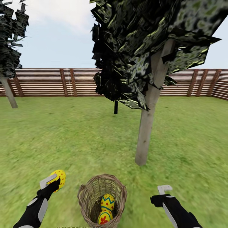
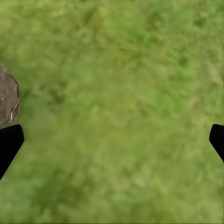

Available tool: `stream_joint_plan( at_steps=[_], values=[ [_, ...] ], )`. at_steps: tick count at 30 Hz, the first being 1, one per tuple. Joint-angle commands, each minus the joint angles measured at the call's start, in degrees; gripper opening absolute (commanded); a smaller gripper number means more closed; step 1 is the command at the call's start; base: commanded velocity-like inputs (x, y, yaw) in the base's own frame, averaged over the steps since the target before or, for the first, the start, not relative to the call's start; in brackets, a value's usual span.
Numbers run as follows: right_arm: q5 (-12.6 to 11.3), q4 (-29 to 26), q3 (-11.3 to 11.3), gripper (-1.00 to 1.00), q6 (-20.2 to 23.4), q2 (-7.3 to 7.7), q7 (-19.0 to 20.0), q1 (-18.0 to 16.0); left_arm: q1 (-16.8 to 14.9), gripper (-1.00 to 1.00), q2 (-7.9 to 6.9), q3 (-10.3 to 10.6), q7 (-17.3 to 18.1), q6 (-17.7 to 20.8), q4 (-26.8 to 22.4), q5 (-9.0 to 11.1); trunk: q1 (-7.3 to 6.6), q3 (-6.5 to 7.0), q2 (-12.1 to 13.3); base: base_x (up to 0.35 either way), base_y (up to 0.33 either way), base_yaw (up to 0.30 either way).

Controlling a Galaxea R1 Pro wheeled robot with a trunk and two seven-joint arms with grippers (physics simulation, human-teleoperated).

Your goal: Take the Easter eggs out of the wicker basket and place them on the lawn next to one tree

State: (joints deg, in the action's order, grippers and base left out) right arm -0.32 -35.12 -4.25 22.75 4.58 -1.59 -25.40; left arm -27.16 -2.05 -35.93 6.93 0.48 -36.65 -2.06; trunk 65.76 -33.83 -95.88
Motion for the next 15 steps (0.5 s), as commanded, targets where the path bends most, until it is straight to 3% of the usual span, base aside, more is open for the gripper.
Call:
stream_joint_plan(
  at_steps=[1,15],
  values=[
    [-0.04,-0.13,-0.32,1.00,0.37,0.08,-0.17,0.01,-0.08,-1.00,0.08,-0.37,0.48,0.05,0.00,-0.22,0.00,-0.06,-0.03,0.000,0.000,0.286],
    [0.04,-0.13,-0.32,1.00,0.37,0.00,-0.17,0.00,-0.08,-1.00,0.08,-0.37,0.49,0.05,0.00,-0.22,0.00,-0.06,-0.03,0.000,0.000,0.286]
  ],
)
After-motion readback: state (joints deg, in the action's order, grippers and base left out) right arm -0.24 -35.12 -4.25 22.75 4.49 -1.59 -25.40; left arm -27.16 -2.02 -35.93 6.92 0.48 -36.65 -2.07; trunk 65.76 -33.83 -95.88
